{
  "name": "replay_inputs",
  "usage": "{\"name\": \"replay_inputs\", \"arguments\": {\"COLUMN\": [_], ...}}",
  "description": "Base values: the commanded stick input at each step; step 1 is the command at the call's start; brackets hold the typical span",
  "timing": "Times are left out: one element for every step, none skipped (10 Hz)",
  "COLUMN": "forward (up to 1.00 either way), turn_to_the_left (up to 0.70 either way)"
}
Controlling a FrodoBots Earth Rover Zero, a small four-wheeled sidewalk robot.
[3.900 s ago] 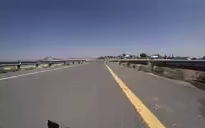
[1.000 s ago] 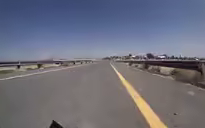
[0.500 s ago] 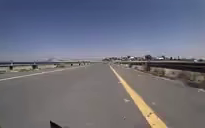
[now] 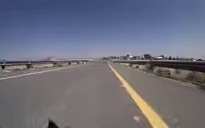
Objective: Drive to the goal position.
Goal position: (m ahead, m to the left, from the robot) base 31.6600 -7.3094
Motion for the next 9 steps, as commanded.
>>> {"name": "replay_inputs", "arguments": {"forward": [1.00, 1.00, 1.00, 1.00, 1.00, 1.00, 1.00, 1.00, 1.00], "turn_to_the_left": [0.00, 0.00, 0.00, 0.00, 0.00, 0.00, 0.00, 0.00, 0.00]}}
